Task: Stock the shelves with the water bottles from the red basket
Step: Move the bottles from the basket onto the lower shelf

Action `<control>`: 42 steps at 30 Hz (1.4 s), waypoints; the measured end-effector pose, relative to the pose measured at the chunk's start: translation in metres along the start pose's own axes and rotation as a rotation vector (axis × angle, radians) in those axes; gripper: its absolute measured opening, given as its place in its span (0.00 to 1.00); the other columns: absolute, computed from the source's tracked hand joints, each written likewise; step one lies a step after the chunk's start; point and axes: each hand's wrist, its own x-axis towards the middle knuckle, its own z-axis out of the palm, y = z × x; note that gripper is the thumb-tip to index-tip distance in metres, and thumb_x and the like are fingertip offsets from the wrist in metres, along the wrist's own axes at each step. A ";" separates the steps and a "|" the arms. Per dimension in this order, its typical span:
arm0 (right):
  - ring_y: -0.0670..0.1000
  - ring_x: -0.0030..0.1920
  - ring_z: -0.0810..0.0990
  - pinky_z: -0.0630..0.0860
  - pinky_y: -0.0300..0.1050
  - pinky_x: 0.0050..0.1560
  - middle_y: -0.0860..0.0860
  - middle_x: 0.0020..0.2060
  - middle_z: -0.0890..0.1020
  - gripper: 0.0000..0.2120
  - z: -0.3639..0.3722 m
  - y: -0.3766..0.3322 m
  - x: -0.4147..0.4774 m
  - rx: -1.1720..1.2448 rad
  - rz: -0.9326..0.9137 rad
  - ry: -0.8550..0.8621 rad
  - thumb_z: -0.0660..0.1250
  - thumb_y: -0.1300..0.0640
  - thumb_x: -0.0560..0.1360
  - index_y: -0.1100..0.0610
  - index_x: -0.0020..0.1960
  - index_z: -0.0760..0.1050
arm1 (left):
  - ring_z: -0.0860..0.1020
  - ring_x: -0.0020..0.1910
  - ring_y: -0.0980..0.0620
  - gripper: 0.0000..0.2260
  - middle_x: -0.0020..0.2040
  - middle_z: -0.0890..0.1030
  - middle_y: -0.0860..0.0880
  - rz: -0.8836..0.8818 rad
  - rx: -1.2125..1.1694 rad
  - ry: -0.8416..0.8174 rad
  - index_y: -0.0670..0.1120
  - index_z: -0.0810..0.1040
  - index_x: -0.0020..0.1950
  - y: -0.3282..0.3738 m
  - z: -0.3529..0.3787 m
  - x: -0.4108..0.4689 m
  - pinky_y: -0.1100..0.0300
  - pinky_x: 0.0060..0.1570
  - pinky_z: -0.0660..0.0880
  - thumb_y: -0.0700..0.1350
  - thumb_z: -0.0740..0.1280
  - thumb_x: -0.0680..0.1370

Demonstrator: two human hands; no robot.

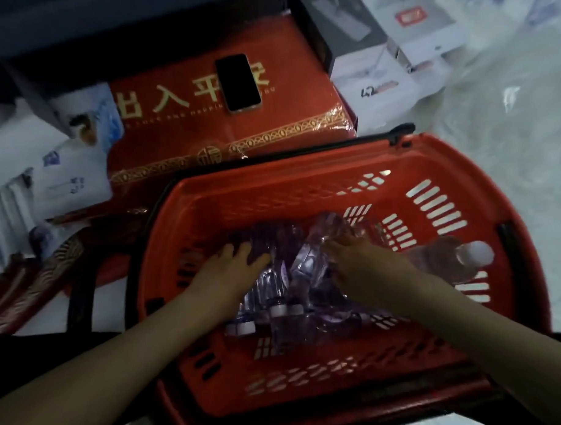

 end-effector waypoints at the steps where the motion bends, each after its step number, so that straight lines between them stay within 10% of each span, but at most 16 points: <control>1: 0.61 0.72 0.68 0.72 0.58 0.67 0.56 0.75 0.63 0.33 0.004 0.000 0.003 0.001 -0.002 -0.016 0.64 0.57 0.75 0.52 0.77 0.56 | 0.59 0.73 0.41 0.40 0.78 0.53 0.44 0.026 -0.023 0.024 0.53 0.46 0.79 0.000 0.002 0.002 0.51 0.66 0.65 0.43 0.67 0.74; 7: 0.54 0.80 0.40 0.55 0.60 0.77 0.48 0.80 0.39 0.44 0.017 0.003 0.022 -0.156 -0.148 -0.113 0.67 0.53 0.78 0.47 0.80 0.38 | 0.45 0.78 0.46 0.43 0.80 0.40 0.49 0.162 -0.008 0.036 0.54 0.39 0.79 0.002 0.008 0.012 0.51 0.76 0.47 0.39 0.65 0.75; 13: 0.58 0.57 0.77 0.80 0.55 0.49 0.56 0.60 0.76 0.38 0.025 0.016 0.029 -0.326 -0.145 0.170 0.81 0.54 0.58 0.52 0.67 0.75 | 0.57 0.75 0.38 0.31 0.76 0.59 0.40 0.225 0.039 0.216 0.49 0.61 0.75 0.013 0.006 0.022 0.46 0.74 0.51 0.36 0.66 0.74; 18: 0.58 0.64 0.76 0.73 0.56 0.63 0.52 0.62 0.78 0.38 0.030 0.028 0.037 -0.260 -0.160 0.212 0.77 0.64 0.61 0.50 0.65 0.63 | 0.51 0.78 0.42 0.24 0.77 0.60 0.43 0.298 0.086 0.144 0.50 0.61 0.75 0.013 0.018 0.027 0.44 0.75 0.44 0.39 0.60 0.80; 22: 0.58 0.65 0.70 0.76 0.53 0.60 0.53 0.66 0.71 0.37 0.029 0.027 0.036 -0.219 -0.091 0.218 0.76 0.58 0.65 0.50 0.71 0.67 | 0.72 0.67 0.38 0.13 0.64 0.78 0.45 0.352 0.172 0.230 0.53 0.83 0.54 0.016 0.015 0.025 0.37 0.70 0.59 0.45 0.70 0.70; 27: 0.54 0.48 0.81 0.79 0.50 0.47 0.51 0.49 0.81 0.31 0.005 0.020 0.030 0.369 0.033 0.280 0.80 0.50 0.63 0.55 0.59 0.68 | 0.45 0.79 0.42 0.21 0.79 0.58 0.48 0.401 0.200 0.118 0.53 0.68 0.72 0.007 0.009 0.029 0.43 0.76 0.41 0.43 0.62 0.79; 33: 0.55 0.57 0.84 0.78 0.59 0.58 0.53 0.57 0.84 0.27 -0.012 0.009 0.015 1.387 0.128 0.095 0.75 0.47 0.70 0.51 0.65 0.73 | 0.77 0.48 0.52 0.23 0.49 0.78 0.54 0.126 -0.875 0.439 0.53 0.73 0.54 0.012 -0.011 0.017 0.53 0.48 0.75 0.54 0.76 0.63; 36: 0.60 0.56 0.83 0.80 0.58 0.56 0.60 0.56 0.83 0.18 -0.008 0.005 0.008 1.621 0.173 -0.137 0.69 0.60 0.75 0.56 0.64 0.74 | 0.83 0.49 0.50 0.16 0.47 0.85 0.50 -0.074 -1.663 0.114 0.50 0.81 0.53 0.021 -0.023 0.015 0.52 0.48 0.74 0.50 0.77 0.67; 39: 0.56 0.47 0.83 0.82 0.51 0.46 0.58 0.50 0.83 0.21 -0.003 0.006 0.004 1.652 0.227 -0.235 0.63 0.72 0.74 0.59 0.64 0.75 | 0.82 0.55 0.44 0.19 0.52 0.85 0.48 -0.083 -1.829 -0.086 0.50 0.81 0.55 0.019 -0.021 0.012 0.41 0.55 0.74 0.47 0.76 0.65; 42: 0.59 0.51 0.83 0.82 0.55 0.52 0.62 0.54 0.83 0.25 0.002 0.011 0.003 1.723 0.194 -0.289 0.61 0.77 0.71 0.57 0.62 0.77 | 0.81 0.51 0.47 0.28 0.54 0.83 0.46 -0.090 -1.821 -0.175 0.51 0.74 0.61 0.020 -0.015 0.012 0.53 0.44 0.77 0.39 0.74 0.62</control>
